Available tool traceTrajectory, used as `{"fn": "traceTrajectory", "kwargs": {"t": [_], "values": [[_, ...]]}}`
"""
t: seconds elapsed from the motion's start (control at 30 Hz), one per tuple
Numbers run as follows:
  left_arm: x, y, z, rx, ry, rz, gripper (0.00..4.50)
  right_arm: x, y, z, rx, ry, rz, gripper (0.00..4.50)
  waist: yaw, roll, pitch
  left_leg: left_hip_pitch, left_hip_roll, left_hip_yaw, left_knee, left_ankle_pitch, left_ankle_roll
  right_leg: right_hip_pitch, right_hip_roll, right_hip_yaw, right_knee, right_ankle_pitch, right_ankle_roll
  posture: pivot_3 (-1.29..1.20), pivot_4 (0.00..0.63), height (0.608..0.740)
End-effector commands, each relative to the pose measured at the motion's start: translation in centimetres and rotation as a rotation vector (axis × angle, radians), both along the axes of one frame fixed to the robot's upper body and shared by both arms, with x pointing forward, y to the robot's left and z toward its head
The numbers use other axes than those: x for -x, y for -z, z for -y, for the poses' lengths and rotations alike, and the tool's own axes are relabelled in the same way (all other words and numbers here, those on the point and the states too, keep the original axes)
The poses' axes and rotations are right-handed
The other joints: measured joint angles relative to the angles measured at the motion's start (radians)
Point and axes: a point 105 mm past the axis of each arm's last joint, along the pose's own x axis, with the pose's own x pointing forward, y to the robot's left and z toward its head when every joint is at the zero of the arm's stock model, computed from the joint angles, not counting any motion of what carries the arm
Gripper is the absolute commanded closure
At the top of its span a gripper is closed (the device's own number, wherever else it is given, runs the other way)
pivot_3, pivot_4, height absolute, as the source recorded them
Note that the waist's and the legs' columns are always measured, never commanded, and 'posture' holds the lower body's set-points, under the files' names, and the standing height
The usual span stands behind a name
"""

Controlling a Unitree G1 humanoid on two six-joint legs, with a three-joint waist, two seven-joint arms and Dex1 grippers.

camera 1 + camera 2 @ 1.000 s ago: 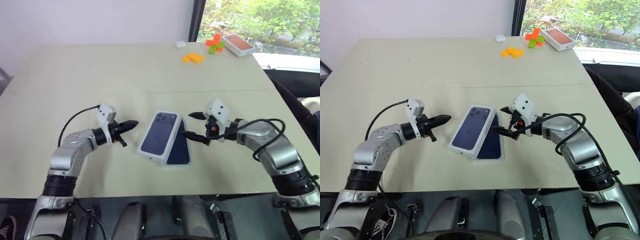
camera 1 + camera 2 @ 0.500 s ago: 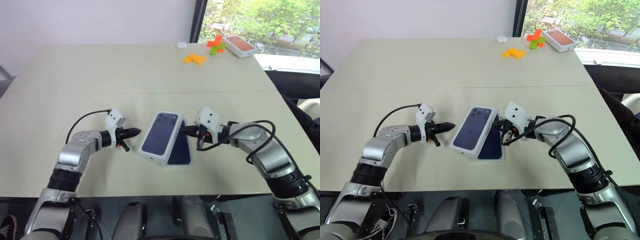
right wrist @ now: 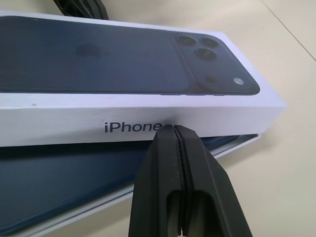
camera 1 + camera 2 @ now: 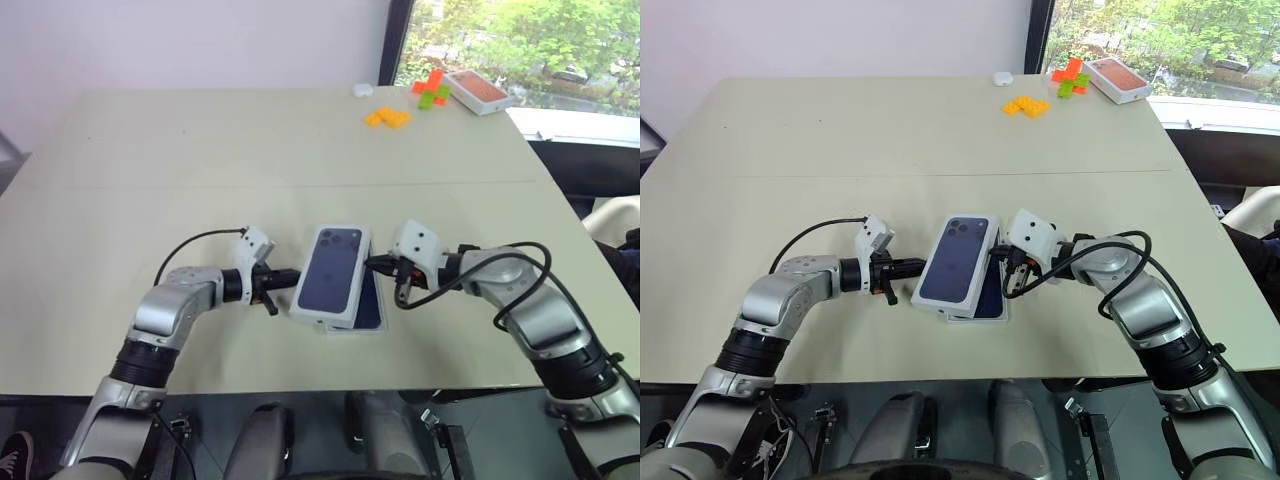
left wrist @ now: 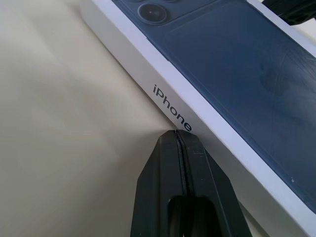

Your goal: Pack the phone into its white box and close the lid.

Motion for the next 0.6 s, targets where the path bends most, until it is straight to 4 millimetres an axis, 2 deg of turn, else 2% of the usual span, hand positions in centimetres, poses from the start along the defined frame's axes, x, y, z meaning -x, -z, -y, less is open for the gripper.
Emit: {"fn": "traceTrajectory", "kwargs": {"t": [0.03, 0.3, 0.6], "values": [[0.5, -1.7, 0.9, 0.062, 0.058, 0.021, 4.5, 0.2, -0.4, 0.2, 0.008, -0.02, 0.026, 4.47, 0.0, 0.0, 0.0, 0.0, 0.0, 0.0, 0.0, 0.0, 0.0, 0.0, 0.0, 0.0, 0.0, 0.0, 0.0, 0.0, 0.15, 0.74], [1.9, -3.4, 3.3, 0.111, 0.151, 0.015, 4.5, -0.5, -0.3, 2.5, 0.057, 0.014, 0.038, 4.47, 0.0, 0.0, 0.0, 0.0, 0.0, 0.0, 0.0, 0.0, 0.0, 0.0, 0.0, 0.0, -0.001, 0.0, 0.0, 0.0, 0.15, 0.74], [3.0, -2.5, 2.8, 0.068, 0.163, -0.026, 4.5, -0.5, 0.0, 3.3, 0.08, 0.024, 0.038, 4.47, -0.002, 0.0, 0.0, 0.0, 0.001, 0.0, 0.0, 0.0, 0.0, 0.0, 0.001, 0.0, 0.0, 0.0, 0.0, 0.0, 0.15, 0.74]]}}
